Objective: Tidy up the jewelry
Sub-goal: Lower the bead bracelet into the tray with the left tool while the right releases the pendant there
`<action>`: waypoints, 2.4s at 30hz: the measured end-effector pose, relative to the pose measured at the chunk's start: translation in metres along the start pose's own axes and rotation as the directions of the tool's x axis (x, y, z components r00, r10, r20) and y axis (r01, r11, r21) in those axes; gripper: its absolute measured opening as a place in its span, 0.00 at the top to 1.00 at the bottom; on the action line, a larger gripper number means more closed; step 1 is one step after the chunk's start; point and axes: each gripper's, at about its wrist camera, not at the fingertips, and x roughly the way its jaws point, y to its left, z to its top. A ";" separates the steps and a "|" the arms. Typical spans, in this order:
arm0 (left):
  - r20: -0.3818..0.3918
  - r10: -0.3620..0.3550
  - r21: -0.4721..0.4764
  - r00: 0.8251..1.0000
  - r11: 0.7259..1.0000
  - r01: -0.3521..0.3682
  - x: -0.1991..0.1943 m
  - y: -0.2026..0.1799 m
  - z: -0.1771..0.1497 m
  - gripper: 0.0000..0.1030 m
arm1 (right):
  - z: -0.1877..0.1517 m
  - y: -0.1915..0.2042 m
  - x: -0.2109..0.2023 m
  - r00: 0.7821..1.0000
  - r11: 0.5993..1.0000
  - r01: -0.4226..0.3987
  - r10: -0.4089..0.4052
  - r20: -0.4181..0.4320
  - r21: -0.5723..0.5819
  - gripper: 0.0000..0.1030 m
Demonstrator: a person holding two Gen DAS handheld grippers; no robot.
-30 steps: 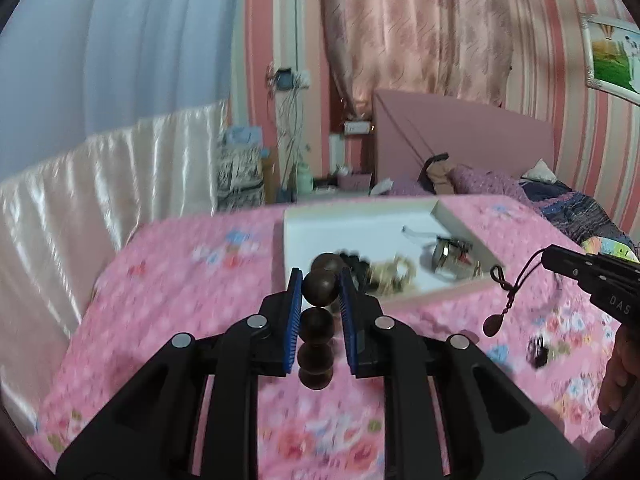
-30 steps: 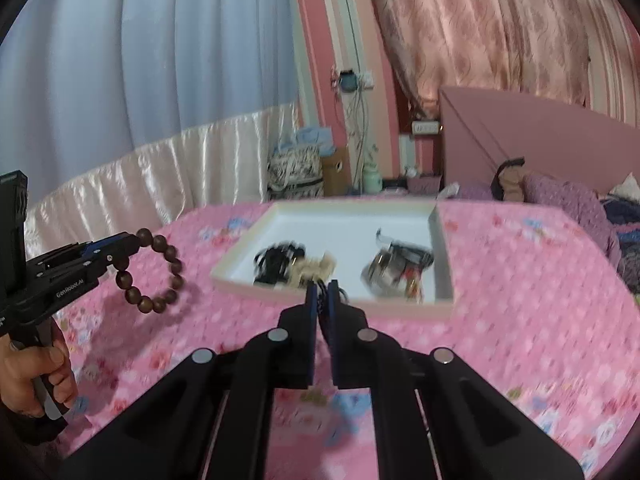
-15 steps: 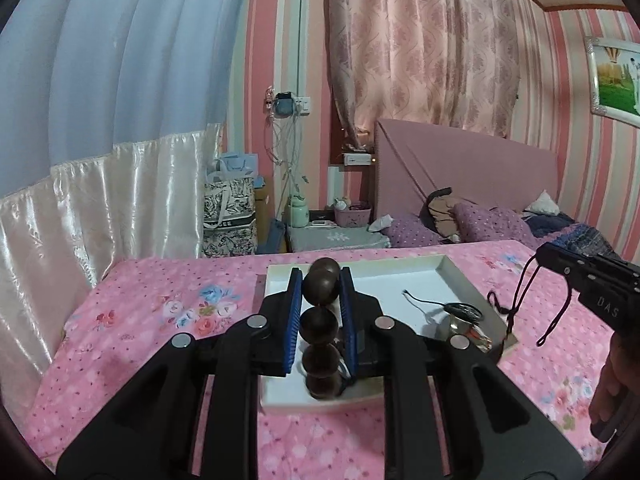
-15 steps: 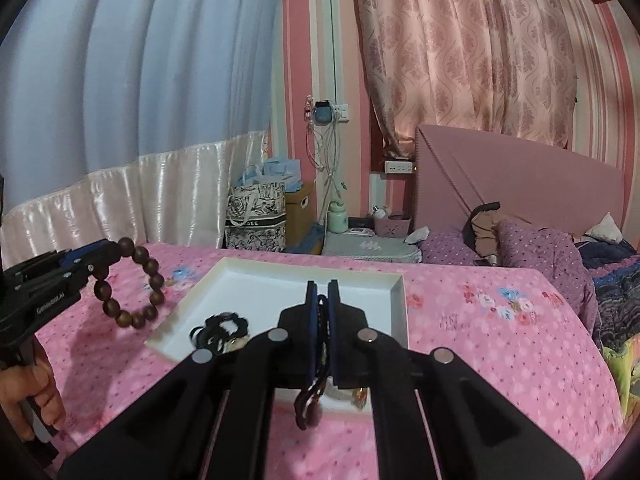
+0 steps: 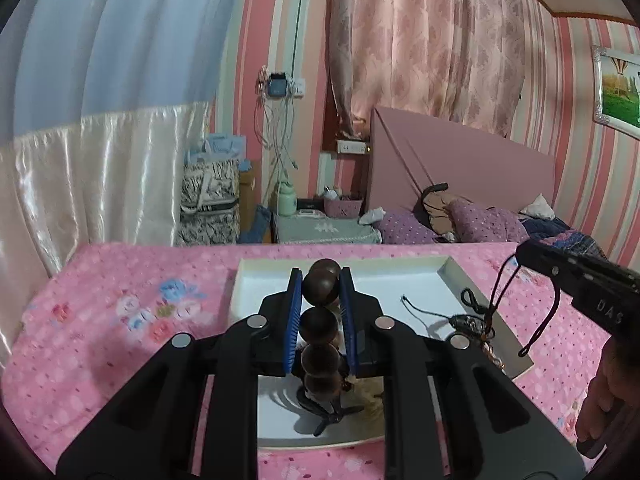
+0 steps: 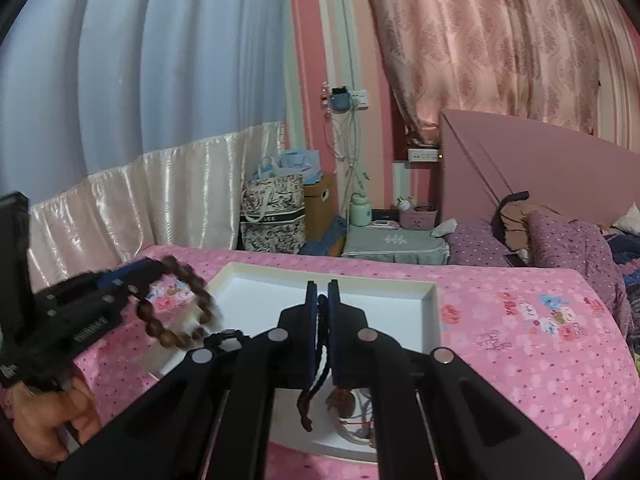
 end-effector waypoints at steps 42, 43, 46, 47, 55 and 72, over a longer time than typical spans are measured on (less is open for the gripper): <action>-0.149 -0.035 -0.126 0.988 0.992 0.016 0.049 0.014 -0.052 0.83 | -0.066 -0.007 0.053 0.976 0.994 0.103 -0.106 -0.190 -0.022 0.96; -0.150 -0.032 -0.123 0.988 0.992 0.014 0.049 0.014 -0.052 0.83 | -0.067 -0.007 0.054 0.974 0.994 0.108 -0.110 -0.197 -0.025 0.96; -0.158 -0.036 -0.128 0.987 0.992 0.015 0.051 0.015 -0.051 0.83 | -0.070 -0.010 0.057 0.970 0.993 0.118 -0.120 -0.211 -0.023 0.96; -0.160 -0.031 -0.128 0.987 0.992 0.010 0.052 0.015 -0.051 0.83 | -0.071 -0.011 0.058 0.968 0.992 0.126 -0.127 -0.218 -0.023 0.96; -0.175 0.005 -0.091 0.985 0.996 -0.021 0.060 0.014 -0.050 0.82 | -0.073 -0.014 0.060 0.963 0.991 0.128 -0.131 -0.235 -0.029 0.96; -0.245 -0.028 -0.148 0.969 0.989 -0.009 0.079 0.032 -0.062 0.82 | -0.074 -0.043 0.064 0.955 0.985 0.169 -0.157 -0.252 0.023 0.93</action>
